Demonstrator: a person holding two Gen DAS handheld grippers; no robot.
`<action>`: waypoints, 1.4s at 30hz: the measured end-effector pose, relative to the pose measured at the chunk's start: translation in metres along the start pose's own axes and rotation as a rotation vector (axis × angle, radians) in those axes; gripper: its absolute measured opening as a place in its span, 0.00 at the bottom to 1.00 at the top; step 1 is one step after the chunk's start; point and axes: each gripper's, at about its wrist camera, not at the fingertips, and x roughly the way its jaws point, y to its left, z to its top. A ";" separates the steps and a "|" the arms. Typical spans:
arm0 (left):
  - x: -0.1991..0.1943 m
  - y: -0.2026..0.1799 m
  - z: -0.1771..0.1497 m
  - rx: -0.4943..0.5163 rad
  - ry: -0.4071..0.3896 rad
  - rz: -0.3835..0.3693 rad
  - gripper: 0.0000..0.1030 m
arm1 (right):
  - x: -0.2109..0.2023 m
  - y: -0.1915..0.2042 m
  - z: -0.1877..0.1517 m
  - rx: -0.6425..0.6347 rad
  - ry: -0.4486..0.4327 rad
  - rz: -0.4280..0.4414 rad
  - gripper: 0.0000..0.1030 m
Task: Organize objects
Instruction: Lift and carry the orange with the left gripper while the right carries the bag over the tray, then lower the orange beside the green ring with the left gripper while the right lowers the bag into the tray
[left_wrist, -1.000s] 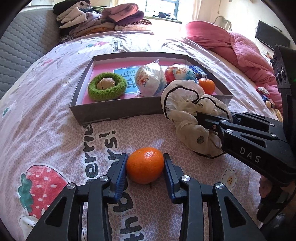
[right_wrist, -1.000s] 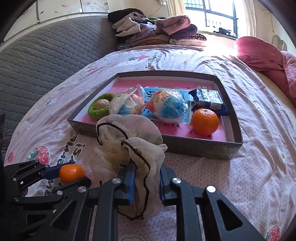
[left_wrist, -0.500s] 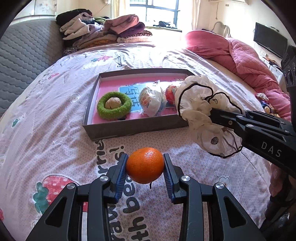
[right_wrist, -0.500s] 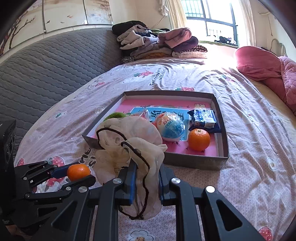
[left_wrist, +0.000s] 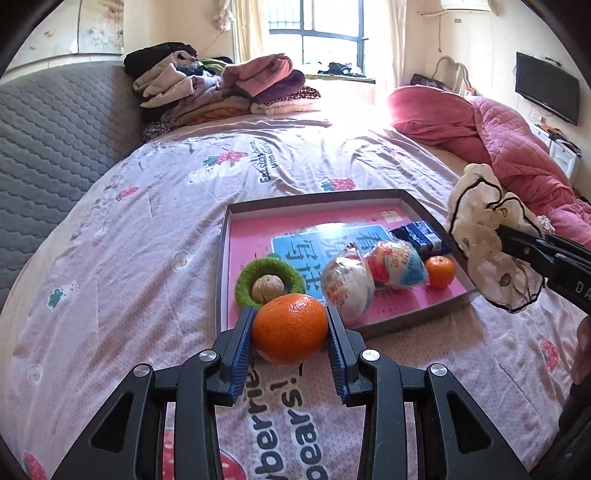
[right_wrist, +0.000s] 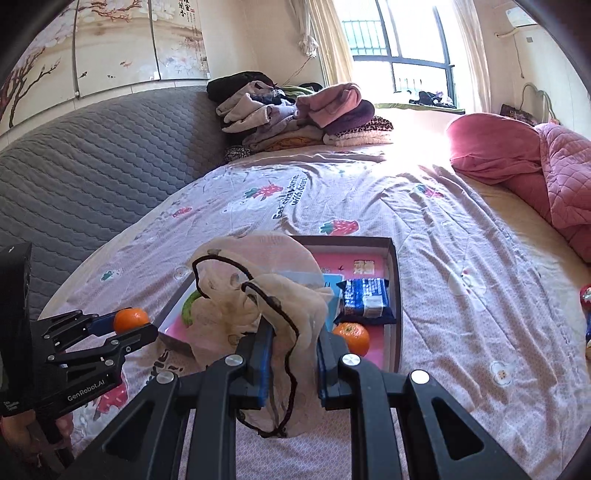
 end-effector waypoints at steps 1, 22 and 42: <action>0.004 0.003 0.006 -0.004 -0.003 0.002 0.37 | 0.001 -0.003 0.004 0.000 -0.006 -0.003 0.19; 0.113 0.031 0.068 -0.078 -0.017 -0.024 0.37 | 0.110 -0.046 0.041 -0.003 0.018 -0.068 0.19; 0.156 0.021 0.055 -0.039 0.054 -0.002 0.37 | 0.151 -0.034 0.022 -0.045 0.079 -0.087 0.19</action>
